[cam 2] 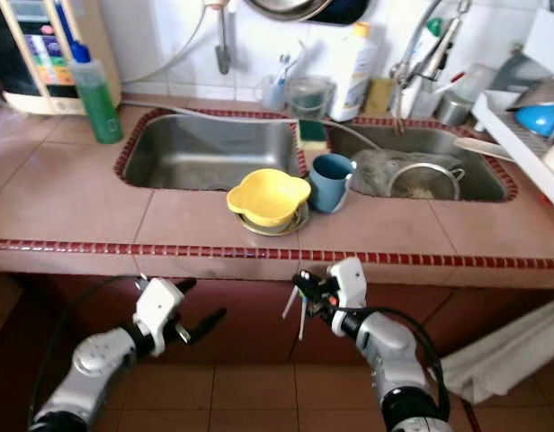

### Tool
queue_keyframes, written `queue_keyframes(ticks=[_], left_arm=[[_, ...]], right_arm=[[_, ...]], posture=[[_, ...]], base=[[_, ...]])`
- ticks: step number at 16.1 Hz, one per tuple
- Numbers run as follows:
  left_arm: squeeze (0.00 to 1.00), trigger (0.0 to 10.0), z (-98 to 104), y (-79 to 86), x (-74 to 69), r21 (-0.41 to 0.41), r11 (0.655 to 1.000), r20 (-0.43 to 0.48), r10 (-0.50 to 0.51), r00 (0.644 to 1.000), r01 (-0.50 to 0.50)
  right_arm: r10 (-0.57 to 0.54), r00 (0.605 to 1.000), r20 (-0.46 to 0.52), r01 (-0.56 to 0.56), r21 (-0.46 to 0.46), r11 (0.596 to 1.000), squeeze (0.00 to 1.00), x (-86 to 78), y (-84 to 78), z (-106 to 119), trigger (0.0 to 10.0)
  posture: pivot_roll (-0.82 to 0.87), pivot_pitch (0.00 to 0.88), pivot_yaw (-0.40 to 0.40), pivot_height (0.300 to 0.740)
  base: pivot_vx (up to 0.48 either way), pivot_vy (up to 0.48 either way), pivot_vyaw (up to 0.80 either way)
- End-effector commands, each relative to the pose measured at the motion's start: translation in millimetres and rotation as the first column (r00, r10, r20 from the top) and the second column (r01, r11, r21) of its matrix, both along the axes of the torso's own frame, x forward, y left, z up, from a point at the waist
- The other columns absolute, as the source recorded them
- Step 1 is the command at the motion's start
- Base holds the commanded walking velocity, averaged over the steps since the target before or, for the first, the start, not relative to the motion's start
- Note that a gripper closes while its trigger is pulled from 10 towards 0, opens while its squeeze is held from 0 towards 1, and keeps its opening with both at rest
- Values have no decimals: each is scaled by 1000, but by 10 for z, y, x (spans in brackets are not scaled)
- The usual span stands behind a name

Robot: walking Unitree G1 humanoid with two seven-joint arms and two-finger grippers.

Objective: Kitchen organization

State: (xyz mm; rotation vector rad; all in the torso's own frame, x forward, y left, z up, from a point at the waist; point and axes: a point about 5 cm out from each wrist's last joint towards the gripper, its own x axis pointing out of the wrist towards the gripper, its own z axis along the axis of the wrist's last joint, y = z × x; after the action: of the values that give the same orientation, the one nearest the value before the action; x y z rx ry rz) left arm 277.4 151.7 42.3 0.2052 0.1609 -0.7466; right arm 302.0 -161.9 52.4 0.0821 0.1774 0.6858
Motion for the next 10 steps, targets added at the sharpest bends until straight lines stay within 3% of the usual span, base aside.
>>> queue_keyframes(ticks=[1, 4, 5, 10], left_arm=[[0, 10000, 116, -5, 19, -17, 999, 9, -37, 999, 37], [0, 10000, 363, 21, 69, -60, 997, 46, -54, 997, 56], [0, 10000, 508, 26, 98, -99, 993, 63, -51, 997, 57], [0, 10000, 839, -12, 83, -117, 987, 106, -98, 990, 110]], right_arm=[[36, 999, 37, -37, 26, 999, 0, 17, -2, 129, 10000], [83, 991, 102, -89, 63, 994, 0, 44, 48, 369, 10000], [126, 985, 118, -137, 88, 987, 0, 10, 109, 489, 10000], [259, 956, 139, -278, 147, 949, 0, -151, 237, 761, 10000]], posture=[[-48, 0, -31, 740], [-49, 0, -32, 740], [-49, 0, -31, 740], [-58, 0, -31, 740]], base=[[0, 0, 0], [0, 0, 0], [0, 0, 0], [0, 0, 0]])
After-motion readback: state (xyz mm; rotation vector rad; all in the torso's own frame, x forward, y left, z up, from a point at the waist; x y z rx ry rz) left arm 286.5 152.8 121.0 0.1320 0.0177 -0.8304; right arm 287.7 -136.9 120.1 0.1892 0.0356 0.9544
